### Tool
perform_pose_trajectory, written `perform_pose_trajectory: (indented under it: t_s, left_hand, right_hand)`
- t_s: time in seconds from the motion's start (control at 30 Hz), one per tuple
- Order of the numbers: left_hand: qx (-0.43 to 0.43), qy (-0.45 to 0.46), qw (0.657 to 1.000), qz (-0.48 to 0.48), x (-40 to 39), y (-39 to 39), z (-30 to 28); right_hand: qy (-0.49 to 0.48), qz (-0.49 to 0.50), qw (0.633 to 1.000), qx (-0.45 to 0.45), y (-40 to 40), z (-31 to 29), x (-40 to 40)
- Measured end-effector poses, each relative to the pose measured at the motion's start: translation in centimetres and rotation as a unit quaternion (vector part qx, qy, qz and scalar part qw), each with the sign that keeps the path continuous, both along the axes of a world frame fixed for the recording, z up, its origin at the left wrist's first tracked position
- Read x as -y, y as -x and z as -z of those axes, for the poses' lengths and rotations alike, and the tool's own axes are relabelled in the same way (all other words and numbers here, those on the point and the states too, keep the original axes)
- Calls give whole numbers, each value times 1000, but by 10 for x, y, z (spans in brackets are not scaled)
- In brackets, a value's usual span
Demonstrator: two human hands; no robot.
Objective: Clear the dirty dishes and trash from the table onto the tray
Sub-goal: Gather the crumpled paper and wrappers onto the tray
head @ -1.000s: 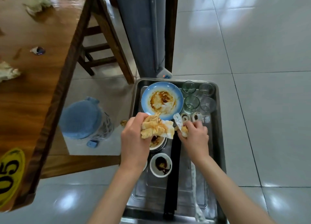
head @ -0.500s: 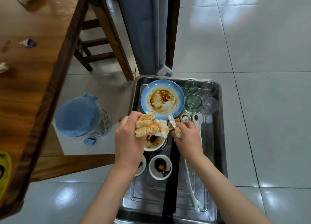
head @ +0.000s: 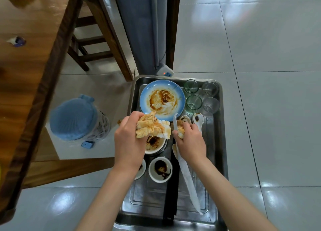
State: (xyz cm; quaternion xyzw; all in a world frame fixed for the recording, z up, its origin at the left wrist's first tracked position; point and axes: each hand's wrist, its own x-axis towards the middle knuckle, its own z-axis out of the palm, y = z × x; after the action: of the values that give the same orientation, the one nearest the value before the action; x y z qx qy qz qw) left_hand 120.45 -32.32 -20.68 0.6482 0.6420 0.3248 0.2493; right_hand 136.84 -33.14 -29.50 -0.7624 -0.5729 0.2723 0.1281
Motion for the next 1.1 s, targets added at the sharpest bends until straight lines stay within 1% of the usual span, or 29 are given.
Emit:
perform_pose_trajectory:
  t_s: [0.13, 0.27, 0.53, 0.63, 0.7, 0.87, 1.1]
  left_hand:
    - [-2, 1, 1000, 0, 1, -3, 0]
    - [1, 1, 1000, 5, 2, -6, -1]
    - [4, 7, 1000, 13, 5, -7, -2]
    - [7, 8, 1000, 13, 6, -7, -3]
    - [5, 8, 1000, 14, 6, -8, -4]
    - [-1, 6, 1000, 15, 7, -9, -5]
    - [4, 15, 1000, 18, 9, -13, -3]
  right_hand:
    - [-13, 4, 1000, 20, -1, -1, 2]
    - [-16, 21, 995, 91, -4, -2, 5]
    - [17, 55, 996, 65, -8, 1, 11]
    - [21, 58, 998, 15, -9, 0, 15]
    - [10, 60, 998, -3, -8, -1, 17]
    - [13, 73, 997, -6, -10, -2, 25]
    - [12, 76, 996, 35, -15, -1, 29]
